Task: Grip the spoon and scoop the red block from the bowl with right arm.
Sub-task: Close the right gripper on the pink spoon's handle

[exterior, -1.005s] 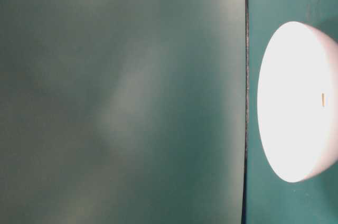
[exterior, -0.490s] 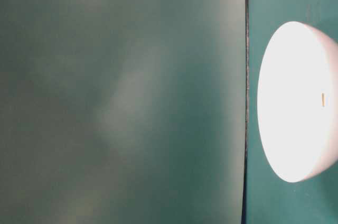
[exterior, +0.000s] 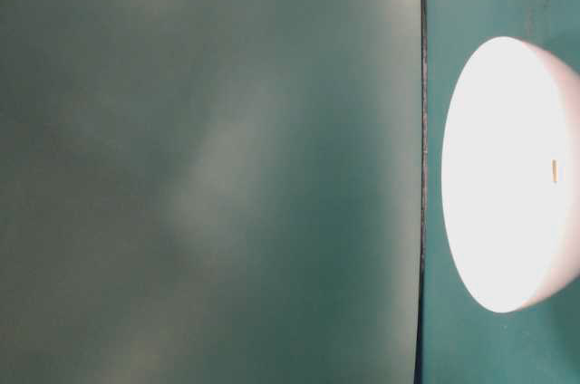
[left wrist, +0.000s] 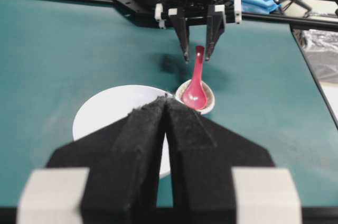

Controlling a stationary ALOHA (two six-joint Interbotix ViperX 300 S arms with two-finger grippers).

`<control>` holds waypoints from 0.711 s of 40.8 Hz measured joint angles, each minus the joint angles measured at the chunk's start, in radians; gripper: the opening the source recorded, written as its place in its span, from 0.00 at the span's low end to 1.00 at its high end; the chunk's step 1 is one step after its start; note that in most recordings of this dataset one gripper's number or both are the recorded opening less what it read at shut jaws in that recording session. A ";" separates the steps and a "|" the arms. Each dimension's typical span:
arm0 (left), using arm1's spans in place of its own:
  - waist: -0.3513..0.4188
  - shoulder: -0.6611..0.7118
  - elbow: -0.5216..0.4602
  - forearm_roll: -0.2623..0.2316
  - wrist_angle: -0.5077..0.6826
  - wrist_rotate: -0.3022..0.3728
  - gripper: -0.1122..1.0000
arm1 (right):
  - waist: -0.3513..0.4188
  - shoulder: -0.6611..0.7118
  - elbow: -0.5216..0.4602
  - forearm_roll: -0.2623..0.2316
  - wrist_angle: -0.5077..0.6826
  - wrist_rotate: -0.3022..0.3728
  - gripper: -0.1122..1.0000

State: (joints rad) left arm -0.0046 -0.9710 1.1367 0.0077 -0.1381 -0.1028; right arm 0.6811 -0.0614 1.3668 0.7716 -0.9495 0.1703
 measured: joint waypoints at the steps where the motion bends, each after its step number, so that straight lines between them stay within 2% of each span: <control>1: 0.000 0.000 0.000 0.002 0.002 0.000 0.10 | 0.003 0.002 0.000 -0.002 0.000 0.000 0.57; 26: 0.000 0.002 0.002 0.002 0.002 0.000 0.10 | 0.009 0.025 -0.003 0.002 -0.002 -0.043 0.55; 29: 0.000 0.002 0.000 0.002 0.005 0.000 0.10 | 0.009 0.025 -0.002 0.002 -0.002 -0.044 0.52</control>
State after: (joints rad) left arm -0.0046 -0.9695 1.1367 0.0092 -0.1335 -0.1028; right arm 0.6903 -0.0368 1.3652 0.7731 -0.9511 0.1258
